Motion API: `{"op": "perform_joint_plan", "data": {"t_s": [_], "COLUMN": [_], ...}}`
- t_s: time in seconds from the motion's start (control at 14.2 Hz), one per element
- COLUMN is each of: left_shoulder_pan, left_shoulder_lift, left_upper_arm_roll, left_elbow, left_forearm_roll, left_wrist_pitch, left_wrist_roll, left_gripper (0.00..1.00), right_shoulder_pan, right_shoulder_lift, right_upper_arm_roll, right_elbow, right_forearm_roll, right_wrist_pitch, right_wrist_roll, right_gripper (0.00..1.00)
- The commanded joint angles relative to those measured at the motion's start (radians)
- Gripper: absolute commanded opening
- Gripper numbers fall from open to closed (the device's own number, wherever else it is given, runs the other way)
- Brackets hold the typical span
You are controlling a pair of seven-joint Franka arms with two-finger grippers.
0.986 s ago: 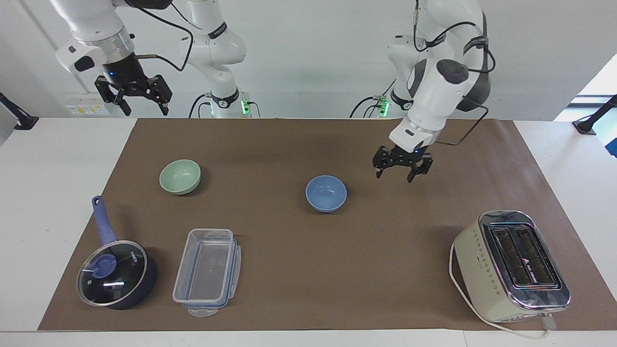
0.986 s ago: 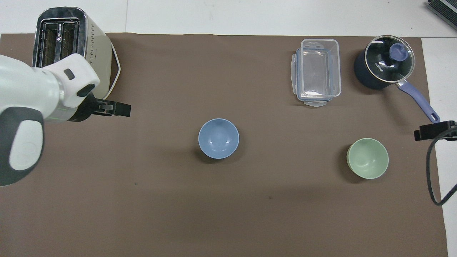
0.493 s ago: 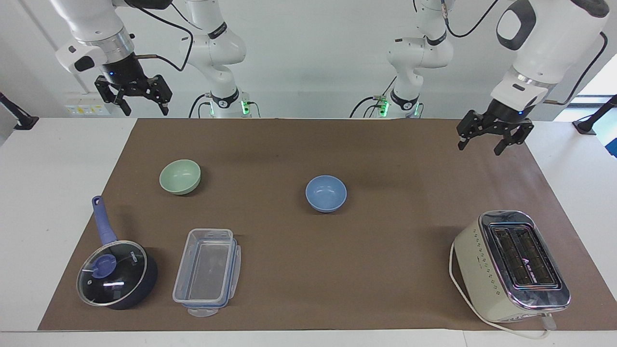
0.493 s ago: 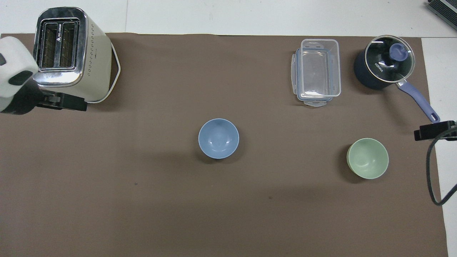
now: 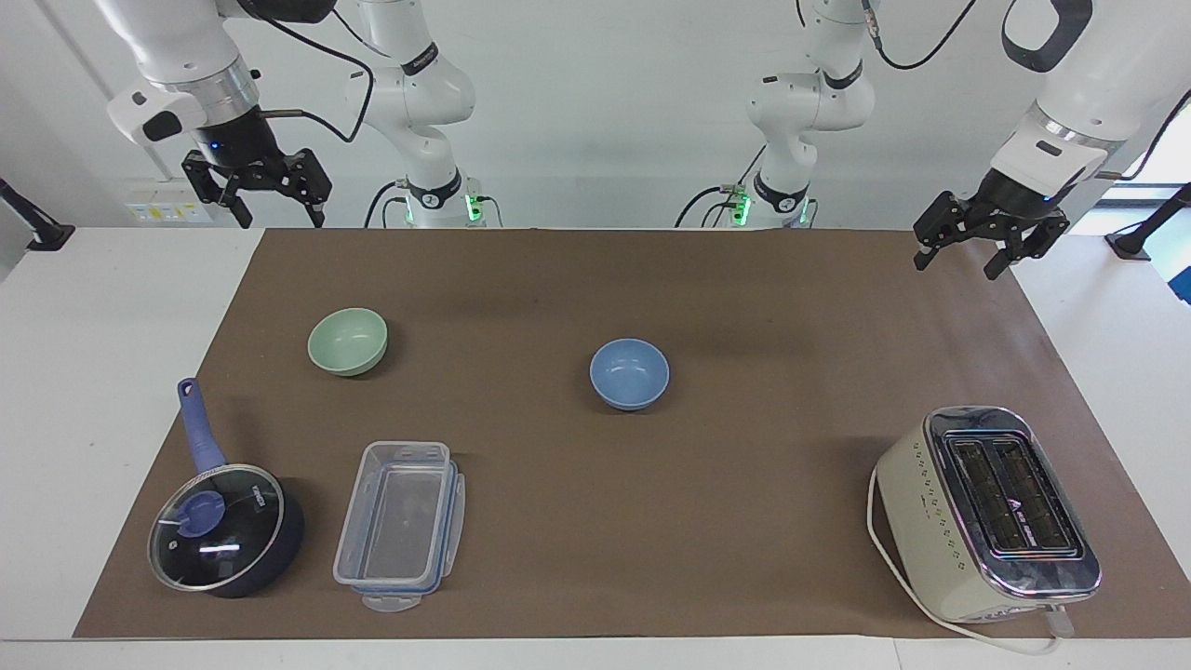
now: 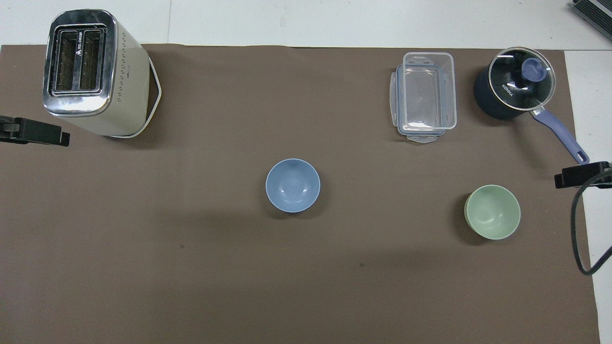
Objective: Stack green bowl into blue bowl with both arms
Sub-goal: 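Reach the right gripper to the rim of the green bowl and grasp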
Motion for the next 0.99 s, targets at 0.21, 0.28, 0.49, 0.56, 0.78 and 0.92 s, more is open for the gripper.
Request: {"op": "perform_joint_plan", "data": {"t_s": [0.21, 0.28, 0.49, 0.56, 0.78, 0.92], "left_shoulder_pan": [-0.001, -0.007, -0.007, -0.007, -0.009, -0.007], "left_shoulder_lift": [-0.017, -0.014, -0.009, -0.009, -0.017, -0.018], "left_upper_arm_roll": [-0.008, -0.011, -0.010, -0.011, -0.016, -0.016], "left_elbow": [-0.016, -0.013, -0.008, -0.010, -0.019, -0.022], "left_forearm_roll": [0.037, 0.064, 0.069, 0.068, 0.063, 0.062], "left_wrist_pitch": [-0.084, -0.086, -0.083, -0.075, -0.075, -0.071], "left_wrist_roll": [0.007, 0.008, 0.009, 0.009, 0.007, 0.009], "left_gripper": [1.00, 1.00, 1.00, 1.00, 1.00, 1.00], "right_shoulder_pan": [-0.017, -0.019, -0.048, -0.054, -0.085, -0.103], "right_shoulder_lift": [0.004, 0.006, 0.029, 0.043, 0.066, 0.074], "right_upper_arm_roll": [0.000, 0.000, -0.001, 0.000, 0.000, 0.000], "right_elbow": [-0.230, -0.283, -0.423, -0.449, -0.477, -0.488], "right_forearm_roll": [0.001, 0.001, 0.001, 0.002, 0.004, 0.004], "right_wrist_pitch": [0.201, 0.258, 0.416, 0.460, 0.513, 0.525], "right_wrist_roll": [-0.027, -0.041, -0.101, -0.125, -0.177, -0.202], "right_gripper": [1.00, 1.00, 1.00, 1.00, 1.00, 1.00]}}
